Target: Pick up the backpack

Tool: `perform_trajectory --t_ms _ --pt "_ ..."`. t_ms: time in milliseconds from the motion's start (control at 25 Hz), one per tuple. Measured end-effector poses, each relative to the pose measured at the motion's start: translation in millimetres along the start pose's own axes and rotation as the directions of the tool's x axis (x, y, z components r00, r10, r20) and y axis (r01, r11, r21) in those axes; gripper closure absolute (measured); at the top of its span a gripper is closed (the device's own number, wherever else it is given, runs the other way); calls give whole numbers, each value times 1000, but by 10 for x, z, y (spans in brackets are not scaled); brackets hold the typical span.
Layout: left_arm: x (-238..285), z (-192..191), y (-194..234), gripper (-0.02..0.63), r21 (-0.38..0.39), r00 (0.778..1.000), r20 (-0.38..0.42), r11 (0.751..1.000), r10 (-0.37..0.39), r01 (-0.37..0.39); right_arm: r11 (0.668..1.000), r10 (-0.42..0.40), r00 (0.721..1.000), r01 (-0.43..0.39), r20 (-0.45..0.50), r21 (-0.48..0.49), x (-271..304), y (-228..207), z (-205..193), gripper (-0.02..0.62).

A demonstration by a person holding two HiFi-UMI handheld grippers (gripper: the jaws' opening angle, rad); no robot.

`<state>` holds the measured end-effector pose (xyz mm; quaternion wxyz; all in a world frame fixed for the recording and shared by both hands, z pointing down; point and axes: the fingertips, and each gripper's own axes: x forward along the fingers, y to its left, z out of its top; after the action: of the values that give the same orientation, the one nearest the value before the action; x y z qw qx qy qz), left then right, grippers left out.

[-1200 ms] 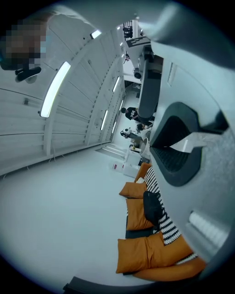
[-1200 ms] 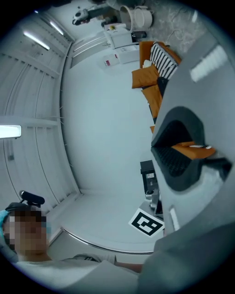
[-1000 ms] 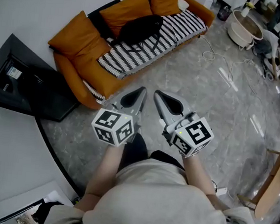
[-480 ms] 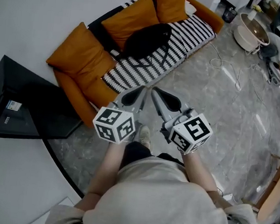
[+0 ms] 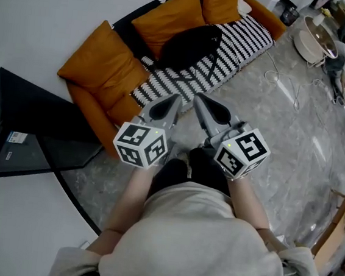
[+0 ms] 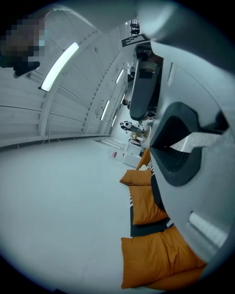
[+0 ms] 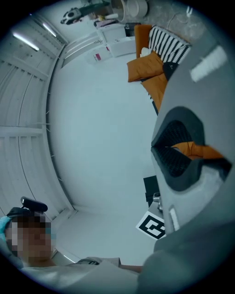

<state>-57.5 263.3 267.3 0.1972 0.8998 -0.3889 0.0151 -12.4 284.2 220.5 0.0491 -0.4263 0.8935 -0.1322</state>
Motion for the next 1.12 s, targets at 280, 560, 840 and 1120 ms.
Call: perform_trajectory --t_ms 280,560,840,1120 --pt "9 185 234 598 4 999 31 1000 19 -20 998 51 998 -52 -19 -33 356 111 34 594" --pt "153 345 397 598 -71 994 103 997 21 -13 986 69 996 -77 -61 -144 580 26 124 594" --pt "434 422 628 598 -58 995 94 998 36 -31 988 104 993 -110 -59 -109 895 -238 142 594" --pt "876 494 986 598 -81 993 81 994 86 -80 992 112 993 -114 -42 -53 1169 -759 251 594"
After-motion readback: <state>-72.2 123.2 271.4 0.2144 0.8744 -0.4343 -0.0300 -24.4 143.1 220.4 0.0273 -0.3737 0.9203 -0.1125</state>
